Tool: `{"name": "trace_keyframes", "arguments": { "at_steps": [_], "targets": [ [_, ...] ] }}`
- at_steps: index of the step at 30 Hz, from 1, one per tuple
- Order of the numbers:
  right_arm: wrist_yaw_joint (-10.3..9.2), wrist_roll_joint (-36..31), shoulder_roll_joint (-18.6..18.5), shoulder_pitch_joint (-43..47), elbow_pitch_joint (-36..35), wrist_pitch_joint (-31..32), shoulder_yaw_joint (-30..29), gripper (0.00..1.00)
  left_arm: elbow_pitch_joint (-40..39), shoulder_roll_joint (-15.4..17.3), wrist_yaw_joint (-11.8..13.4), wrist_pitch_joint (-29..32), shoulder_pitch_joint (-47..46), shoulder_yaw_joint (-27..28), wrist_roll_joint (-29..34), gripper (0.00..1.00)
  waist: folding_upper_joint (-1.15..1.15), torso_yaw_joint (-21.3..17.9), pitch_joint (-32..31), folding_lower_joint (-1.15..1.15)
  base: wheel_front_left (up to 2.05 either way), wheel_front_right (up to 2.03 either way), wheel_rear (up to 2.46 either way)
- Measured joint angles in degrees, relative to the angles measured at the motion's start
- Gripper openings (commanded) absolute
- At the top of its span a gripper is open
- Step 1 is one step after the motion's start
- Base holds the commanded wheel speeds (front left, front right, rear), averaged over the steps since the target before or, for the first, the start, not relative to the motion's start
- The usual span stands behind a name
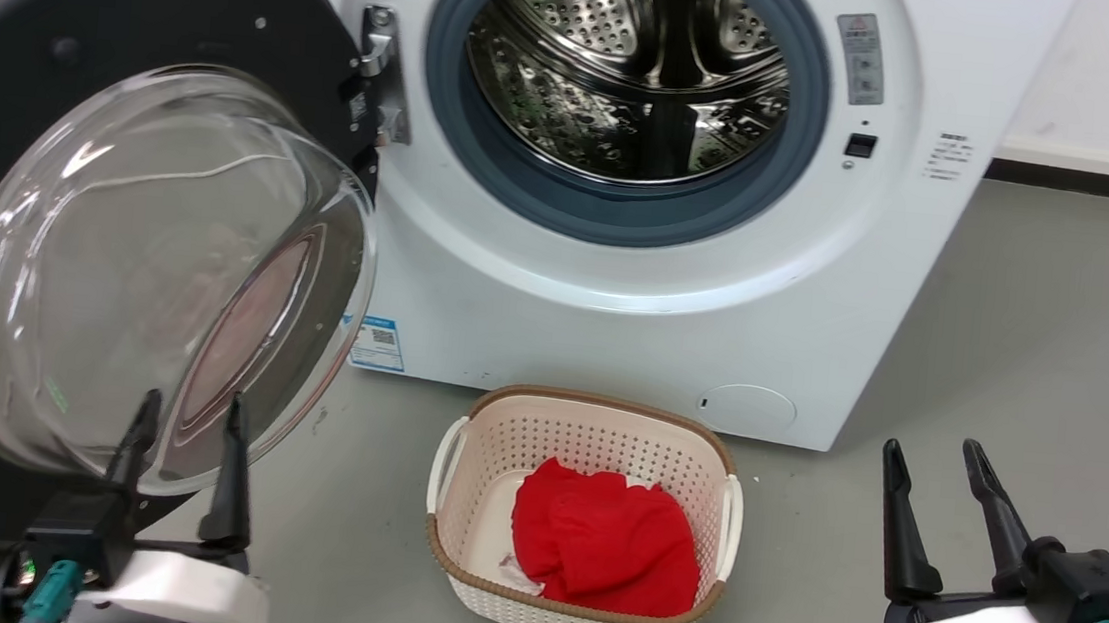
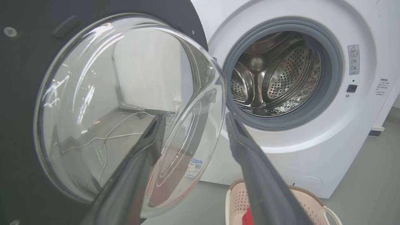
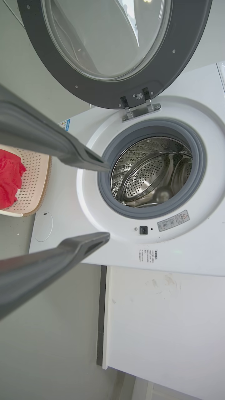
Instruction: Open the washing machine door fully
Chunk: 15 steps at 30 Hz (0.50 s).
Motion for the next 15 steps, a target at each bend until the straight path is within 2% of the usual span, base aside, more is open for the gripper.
{"name": "trace_keyframes", "arguments": {
  "at_steps": [5, 15],
  "targets": [
    [0.00, -1.53, 0.00, 0.02, -1.86, 1.00, -0.36, 1.00, 0.48, -0.82, -0.35, 0.00, -1.18, -2.89, 0.48, 1.00, 0.00, -2.10, -0.30, 0.00, 0.00, 0.00, 0.00],
    [0.00, -2.09, -0.01, 0.66, -3.18, 2.37, -0.91, 1.00, 1.90, -1.76, -0.30, 0.00, -1.18, -4.58, 0.32, 1.00, 0.00, -4.60, -0.05, 0.00, 0.00, 0.00, 0.00]
  ]
}}
